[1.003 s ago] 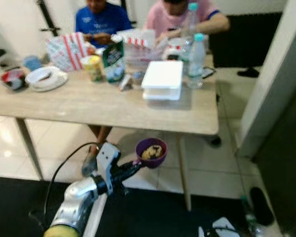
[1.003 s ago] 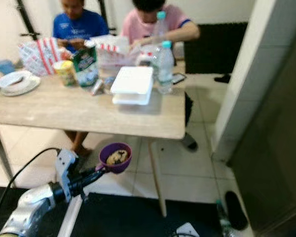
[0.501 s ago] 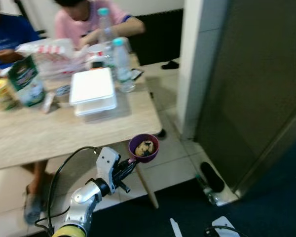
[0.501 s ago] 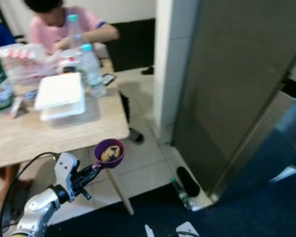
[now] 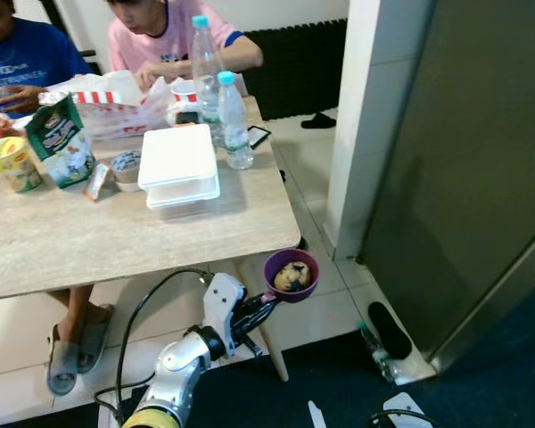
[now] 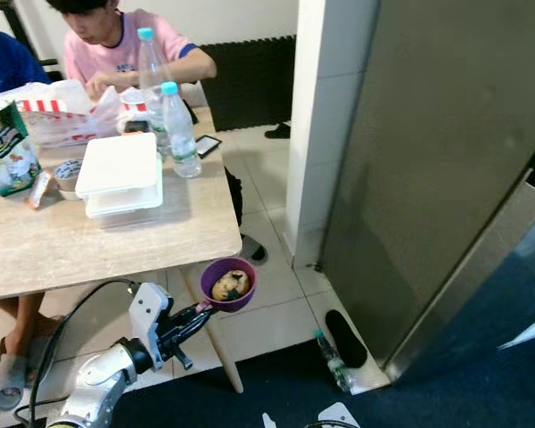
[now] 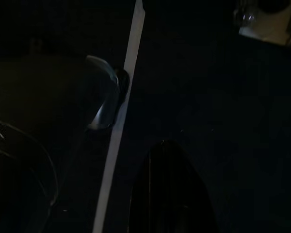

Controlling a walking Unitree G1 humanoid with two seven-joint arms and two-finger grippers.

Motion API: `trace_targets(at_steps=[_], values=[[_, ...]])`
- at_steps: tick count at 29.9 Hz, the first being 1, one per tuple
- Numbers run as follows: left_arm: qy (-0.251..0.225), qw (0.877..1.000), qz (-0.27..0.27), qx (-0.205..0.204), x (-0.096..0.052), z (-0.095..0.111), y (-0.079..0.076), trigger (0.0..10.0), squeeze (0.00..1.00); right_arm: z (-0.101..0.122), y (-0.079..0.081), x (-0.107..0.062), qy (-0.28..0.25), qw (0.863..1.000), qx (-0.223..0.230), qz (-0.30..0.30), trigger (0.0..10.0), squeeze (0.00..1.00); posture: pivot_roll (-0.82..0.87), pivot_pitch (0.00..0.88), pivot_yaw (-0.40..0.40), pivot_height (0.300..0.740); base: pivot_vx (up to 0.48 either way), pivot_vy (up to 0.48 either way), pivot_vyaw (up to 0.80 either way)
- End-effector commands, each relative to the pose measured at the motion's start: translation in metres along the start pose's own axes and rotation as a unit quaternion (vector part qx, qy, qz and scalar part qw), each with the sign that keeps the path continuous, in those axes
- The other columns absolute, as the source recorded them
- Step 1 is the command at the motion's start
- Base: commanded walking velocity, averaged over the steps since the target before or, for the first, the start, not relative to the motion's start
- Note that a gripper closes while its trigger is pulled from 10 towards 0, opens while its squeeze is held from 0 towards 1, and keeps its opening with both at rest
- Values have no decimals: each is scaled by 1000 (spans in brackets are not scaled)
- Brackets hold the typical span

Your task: Restocking fridge

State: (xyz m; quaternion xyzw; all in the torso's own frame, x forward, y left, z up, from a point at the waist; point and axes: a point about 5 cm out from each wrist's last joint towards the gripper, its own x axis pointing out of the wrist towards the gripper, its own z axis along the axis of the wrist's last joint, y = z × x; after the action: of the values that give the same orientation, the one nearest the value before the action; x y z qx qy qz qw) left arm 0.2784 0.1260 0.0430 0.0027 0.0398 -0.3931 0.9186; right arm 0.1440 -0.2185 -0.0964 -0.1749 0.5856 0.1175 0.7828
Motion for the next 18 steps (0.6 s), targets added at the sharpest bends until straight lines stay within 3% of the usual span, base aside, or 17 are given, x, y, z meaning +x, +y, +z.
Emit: trace_targets(at_steps=[1,18], values=[[-26,999,-22,15,11,11,-7,10000,0,0,1,0,-7,1000,6,-2,10000,0,2,19,54,740,0,-428,0],[-41,997,-56,21,20,18,-15,10000,0,1,2,0,-9,1000,10,-3,10000,0,1,19,62,740,0,-426,0]])
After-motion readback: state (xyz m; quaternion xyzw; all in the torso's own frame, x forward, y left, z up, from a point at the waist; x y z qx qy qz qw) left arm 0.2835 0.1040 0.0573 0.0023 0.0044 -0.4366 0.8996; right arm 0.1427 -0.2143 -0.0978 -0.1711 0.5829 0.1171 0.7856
